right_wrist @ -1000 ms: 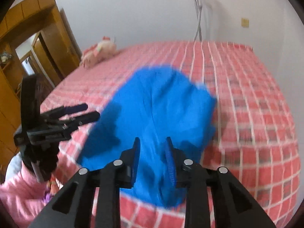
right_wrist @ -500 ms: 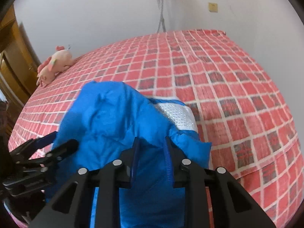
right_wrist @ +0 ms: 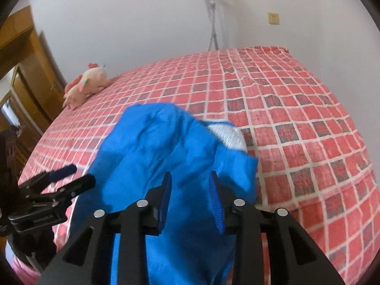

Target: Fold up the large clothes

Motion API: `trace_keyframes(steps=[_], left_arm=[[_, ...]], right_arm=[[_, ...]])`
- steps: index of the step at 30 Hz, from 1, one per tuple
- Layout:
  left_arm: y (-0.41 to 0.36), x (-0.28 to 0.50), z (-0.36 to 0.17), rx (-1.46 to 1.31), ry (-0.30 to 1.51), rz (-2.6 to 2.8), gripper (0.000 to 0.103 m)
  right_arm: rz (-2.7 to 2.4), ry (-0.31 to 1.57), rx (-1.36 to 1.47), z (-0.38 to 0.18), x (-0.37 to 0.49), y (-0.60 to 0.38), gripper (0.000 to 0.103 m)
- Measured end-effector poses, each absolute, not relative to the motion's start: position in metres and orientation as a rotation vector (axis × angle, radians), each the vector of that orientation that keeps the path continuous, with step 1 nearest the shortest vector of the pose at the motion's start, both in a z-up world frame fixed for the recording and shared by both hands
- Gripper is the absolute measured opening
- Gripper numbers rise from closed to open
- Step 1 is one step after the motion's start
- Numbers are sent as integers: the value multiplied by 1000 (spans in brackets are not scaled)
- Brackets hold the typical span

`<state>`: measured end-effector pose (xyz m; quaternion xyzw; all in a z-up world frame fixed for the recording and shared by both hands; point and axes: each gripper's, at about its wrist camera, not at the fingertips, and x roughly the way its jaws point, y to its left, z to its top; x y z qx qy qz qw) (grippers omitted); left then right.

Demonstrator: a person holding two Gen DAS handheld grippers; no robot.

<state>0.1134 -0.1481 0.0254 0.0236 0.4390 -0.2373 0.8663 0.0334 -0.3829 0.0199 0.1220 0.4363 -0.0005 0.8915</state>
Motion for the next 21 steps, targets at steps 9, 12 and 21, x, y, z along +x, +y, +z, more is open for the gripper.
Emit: trace_keyframes(steps=[9, 12, 21], left_arm=[[-148, 84, 11, 110, 899, -507, 82], [-148, 84, 2, 105, 905, -509, 83], [-148, 85, -13, 101, 915, -513, 83]], right_arm=[[4, 920, 182, 9, 0, -367, 34], [11, 925, 206, -3, 1, -371, 36], [7, 899, 222, -27, 1, -371, 37]])
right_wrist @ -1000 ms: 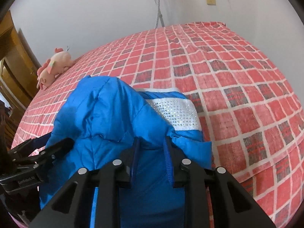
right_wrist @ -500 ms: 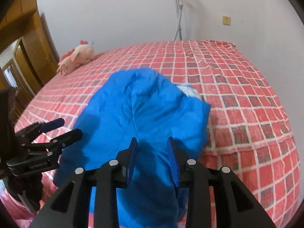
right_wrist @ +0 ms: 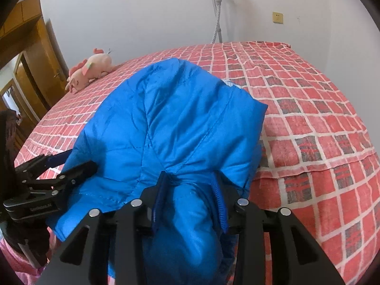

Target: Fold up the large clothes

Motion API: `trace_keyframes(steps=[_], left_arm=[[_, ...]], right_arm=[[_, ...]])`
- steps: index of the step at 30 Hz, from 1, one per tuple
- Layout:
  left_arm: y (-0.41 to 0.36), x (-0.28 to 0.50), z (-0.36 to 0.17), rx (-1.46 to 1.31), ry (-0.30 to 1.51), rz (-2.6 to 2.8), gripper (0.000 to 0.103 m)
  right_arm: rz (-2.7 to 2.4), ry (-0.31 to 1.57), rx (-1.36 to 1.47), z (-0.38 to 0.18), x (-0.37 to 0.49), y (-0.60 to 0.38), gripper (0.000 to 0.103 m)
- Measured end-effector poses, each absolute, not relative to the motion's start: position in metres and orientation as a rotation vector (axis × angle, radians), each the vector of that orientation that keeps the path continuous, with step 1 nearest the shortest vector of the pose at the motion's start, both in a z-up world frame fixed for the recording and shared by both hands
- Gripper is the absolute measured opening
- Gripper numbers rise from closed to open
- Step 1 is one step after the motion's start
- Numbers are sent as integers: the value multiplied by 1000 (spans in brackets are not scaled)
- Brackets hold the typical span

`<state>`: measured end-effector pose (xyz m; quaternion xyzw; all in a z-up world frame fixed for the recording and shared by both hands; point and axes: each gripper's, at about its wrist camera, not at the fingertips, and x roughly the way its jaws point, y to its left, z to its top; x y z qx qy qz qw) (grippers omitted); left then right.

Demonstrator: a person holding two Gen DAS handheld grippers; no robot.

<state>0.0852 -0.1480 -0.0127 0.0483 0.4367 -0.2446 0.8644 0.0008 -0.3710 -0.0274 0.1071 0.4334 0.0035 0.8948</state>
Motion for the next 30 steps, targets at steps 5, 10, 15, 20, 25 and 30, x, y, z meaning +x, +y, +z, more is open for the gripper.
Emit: trace_keyframes(steps=[5, 10, 15, 20, 25, 30], left_arm=[[-149, 85, -14, 104, 914, -509, 83], [-148, 83, -7, 120, 909, -502, 83], [-139, 83, 8, 135, 914, -507, 84], [-118, 96, 15, 109, 944, -482, 88], [-109, 106, 17, 105, 974, -471, 91], [-112, 113, 14, 125, 1013, -483, 93]], right_arm=[[-2, 900, 222, -27, 2, -371, 37], [-11, 925, 215, -17, 4, -369, 39], [-9, 956, 220, -2, 2, -371, 45], [-31, 978, 228, 14, -1, -382, 59], [-26, 1037, 259, 15, 5, -397, 67], [-2, 1109, 283, 7, 16, -403, 73]])
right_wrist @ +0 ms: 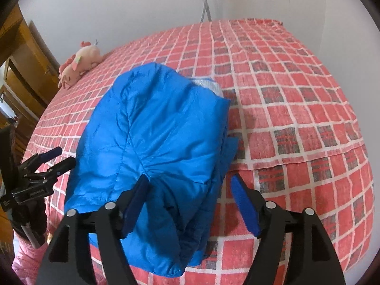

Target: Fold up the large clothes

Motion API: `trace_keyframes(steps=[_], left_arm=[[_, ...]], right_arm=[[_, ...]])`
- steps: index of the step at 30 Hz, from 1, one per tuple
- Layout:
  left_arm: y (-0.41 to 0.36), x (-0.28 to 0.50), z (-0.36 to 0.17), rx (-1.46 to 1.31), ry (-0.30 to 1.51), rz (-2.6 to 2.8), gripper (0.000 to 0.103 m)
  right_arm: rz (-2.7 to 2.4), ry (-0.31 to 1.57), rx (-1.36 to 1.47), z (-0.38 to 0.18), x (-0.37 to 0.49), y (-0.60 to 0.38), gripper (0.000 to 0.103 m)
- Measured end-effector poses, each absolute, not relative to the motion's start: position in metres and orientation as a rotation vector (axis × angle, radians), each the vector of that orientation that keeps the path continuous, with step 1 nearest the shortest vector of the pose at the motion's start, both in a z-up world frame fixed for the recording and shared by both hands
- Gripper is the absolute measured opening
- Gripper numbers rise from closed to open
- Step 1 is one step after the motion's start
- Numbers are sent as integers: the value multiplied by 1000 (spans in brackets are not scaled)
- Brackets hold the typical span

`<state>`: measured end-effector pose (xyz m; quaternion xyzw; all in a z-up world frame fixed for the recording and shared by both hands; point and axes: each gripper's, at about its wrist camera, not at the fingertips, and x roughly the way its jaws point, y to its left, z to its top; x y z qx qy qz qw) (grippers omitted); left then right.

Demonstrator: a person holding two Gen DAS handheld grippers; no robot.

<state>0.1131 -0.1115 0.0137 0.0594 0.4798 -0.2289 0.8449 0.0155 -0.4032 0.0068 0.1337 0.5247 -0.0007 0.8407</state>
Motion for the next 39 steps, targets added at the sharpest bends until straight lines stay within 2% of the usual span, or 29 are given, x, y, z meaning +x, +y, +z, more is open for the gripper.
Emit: trace_keyframes(steps=[7, 10, 23, 32, 36, 39], left_arm=[[-117, 119, 8, 109, 1037, -493, 96], [-120, 121, 5, 94, 1048, -508, 97], [-139, 130, -9, 76, 1085, -610, 101], [-144, 153, -35, -75, 1221, -776, 101], [-149, 151, -35, -62, 1215, -795, 99], [-153, 146, -29, -48, 1191, -794, 87]], right_arm=[[56, 1206, 321, -10, 33, -400, 80], [56, 1224, 314, -15, 39, -399, 87], [116, 1265, 383, -34, 53, -408, 93], [186, 1271, 444, -50, 60, -413, 98], [219, 1251, 443, -52, 60, -413, 94], [247, 1208, 426, -45, 56, -411, 76]])
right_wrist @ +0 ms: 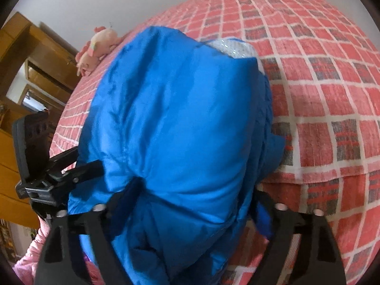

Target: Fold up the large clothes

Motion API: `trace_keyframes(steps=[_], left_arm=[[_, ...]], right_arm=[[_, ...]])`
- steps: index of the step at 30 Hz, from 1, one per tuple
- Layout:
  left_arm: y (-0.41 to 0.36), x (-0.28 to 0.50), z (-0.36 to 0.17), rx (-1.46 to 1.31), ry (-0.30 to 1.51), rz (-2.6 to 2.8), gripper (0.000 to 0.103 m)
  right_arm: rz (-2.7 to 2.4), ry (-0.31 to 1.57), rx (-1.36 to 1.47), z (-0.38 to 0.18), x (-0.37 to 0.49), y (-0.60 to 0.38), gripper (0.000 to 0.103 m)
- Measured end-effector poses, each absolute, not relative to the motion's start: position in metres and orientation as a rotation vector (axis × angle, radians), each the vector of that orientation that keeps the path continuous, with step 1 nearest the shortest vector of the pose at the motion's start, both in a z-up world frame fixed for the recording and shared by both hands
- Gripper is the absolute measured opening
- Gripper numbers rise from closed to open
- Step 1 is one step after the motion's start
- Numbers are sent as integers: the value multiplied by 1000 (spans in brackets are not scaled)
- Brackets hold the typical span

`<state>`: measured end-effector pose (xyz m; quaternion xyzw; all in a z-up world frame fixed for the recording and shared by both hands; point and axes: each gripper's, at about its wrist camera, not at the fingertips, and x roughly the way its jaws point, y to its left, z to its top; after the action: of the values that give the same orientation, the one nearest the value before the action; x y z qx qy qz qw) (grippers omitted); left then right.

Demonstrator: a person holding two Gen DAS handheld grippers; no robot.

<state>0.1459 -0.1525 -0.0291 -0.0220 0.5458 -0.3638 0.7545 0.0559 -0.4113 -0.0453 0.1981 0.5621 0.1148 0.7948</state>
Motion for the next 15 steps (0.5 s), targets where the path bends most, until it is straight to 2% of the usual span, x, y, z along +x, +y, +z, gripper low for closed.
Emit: trace_keyframes(steps=[2, 5, 10, 15], left_arm=[[-152, 142, -24, -40, 1166, -785, 80], [-148, 139, -17, -61, 1137, -786, 71], [-140, 134, 3, -86, 1068, -814, 58], [-124, 137, 26, -115, 983, -809, 55]], right_arm=[[254, 1183, 411, -40, 55, -407, 63], [266, 1141, 402, -28, 52, -405, 50], [285, 1077, 350, -5, 54, -395, 41], [331, 999, 341, 23, 72, -382, 39]])
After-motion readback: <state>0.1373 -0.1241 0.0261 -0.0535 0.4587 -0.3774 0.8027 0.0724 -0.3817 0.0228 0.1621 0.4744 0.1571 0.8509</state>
